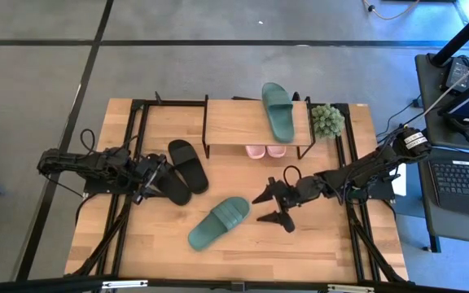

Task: Pick and place slides into the shelf
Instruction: Put the green slide on the shelf

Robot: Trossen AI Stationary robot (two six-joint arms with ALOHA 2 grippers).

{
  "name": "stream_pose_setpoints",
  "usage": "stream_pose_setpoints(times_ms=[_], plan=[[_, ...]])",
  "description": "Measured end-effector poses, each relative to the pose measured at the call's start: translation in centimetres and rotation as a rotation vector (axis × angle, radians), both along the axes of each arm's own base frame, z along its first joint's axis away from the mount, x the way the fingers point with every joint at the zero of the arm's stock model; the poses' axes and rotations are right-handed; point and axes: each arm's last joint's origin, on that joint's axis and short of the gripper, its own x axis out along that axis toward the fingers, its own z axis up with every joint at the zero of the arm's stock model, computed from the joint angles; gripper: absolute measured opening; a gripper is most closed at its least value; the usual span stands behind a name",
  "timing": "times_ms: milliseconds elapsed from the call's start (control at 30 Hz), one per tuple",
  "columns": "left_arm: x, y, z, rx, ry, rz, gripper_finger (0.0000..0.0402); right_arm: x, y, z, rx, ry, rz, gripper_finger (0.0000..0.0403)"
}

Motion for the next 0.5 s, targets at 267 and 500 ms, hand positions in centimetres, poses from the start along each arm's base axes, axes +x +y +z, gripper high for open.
stream_pose_setpoints(times_ms=[267, 500], plan=[[0.00, 0.01, 0.00, 0.000, 0.000, 0.004, 0.0273, 0.16, -0.54, -0.31, 0.046, 0.055, -0.110, 0.0320], [0.07, 0.03, 0.00, -0.039, 0.017, 0.022, 0.0273, 0.49, -0.44, -0.37, 0.017, 0.057, -0.103, 0.0320]])
